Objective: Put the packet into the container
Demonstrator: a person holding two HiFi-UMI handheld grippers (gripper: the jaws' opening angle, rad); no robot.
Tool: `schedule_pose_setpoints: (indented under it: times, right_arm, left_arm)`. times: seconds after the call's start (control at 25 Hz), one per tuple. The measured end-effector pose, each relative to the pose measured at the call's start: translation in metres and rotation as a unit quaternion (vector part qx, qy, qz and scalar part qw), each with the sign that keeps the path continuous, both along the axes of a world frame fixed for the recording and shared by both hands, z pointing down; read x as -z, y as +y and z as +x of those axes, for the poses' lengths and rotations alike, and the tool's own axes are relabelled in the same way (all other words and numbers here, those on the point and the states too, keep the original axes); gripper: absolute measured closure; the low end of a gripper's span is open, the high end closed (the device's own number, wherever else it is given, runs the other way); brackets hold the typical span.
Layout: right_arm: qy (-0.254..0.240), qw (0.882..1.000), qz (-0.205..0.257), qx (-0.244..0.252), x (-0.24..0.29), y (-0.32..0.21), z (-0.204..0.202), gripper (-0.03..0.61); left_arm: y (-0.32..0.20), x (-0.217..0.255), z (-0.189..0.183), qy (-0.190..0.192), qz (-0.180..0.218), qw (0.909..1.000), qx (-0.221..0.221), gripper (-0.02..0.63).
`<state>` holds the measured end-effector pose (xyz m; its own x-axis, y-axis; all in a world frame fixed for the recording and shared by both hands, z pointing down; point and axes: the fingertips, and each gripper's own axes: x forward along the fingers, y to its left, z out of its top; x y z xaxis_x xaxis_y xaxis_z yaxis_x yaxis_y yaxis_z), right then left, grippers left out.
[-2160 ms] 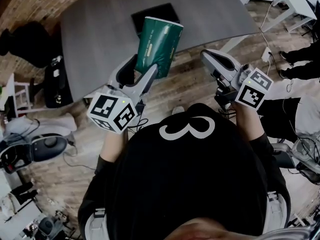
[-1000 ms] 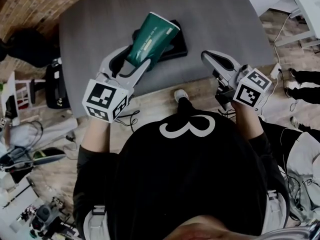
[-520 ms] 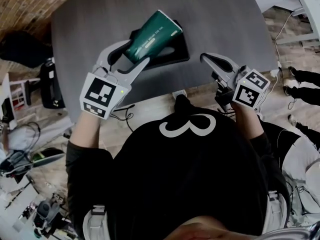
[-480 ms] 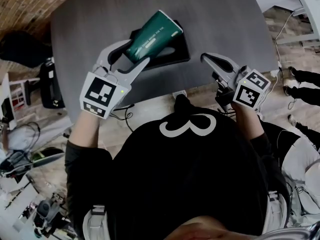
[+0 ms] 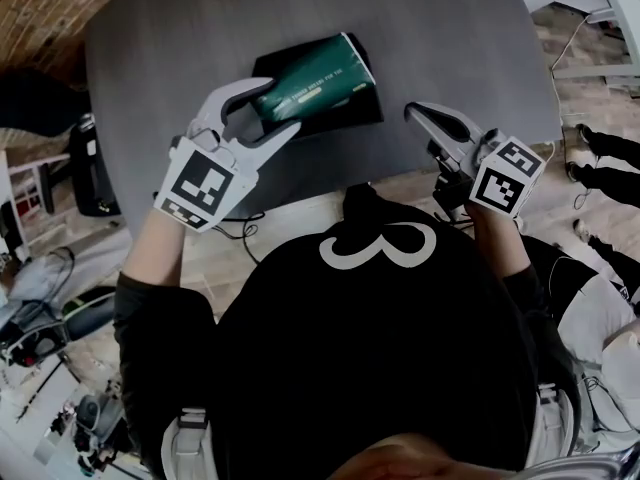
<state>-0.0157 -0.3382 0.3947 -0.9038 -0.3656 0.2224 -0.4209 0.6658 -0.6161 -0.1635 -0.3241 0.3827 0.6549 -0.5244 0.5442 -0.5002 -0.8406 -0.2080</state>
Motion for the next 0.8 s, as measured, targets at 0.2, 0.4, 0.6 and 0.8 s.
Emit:
schedule_pose_setpoints:
  times: [0.2,0.4,0.6,0.8]
  right_arm:
    - [0.002,1.000,-0.009,-0.002,-0.010,-0.003,0.004,0.577]
    - [-0.004,1.000,-0.018,-0.008,-0.021,-0.002,0.012,0.577]
    - [-0.004,1.000,-0.020,-0.012,-0.024,-0.003,0.018,0.577]
    - [-0.001,1.000,-0.026,-0.016,-0.026,-0.009,0.021,0.577]
  left_arm:
    - [0.001,-0.014,0.001,-0.022,-0.009,0.9988,-0.042,0.345]
    - [0.006,-0.024,0.010,-0.035,-0.014,0.9966,-0.074,0.345]
    - [0.014,-0.029,0.017,-0.036,-0.022,0.9943,-0.098,0.345]
    - [0.014,-0.045,0.020,-0.048,-0.035,0.9923,-0.109,0.345]
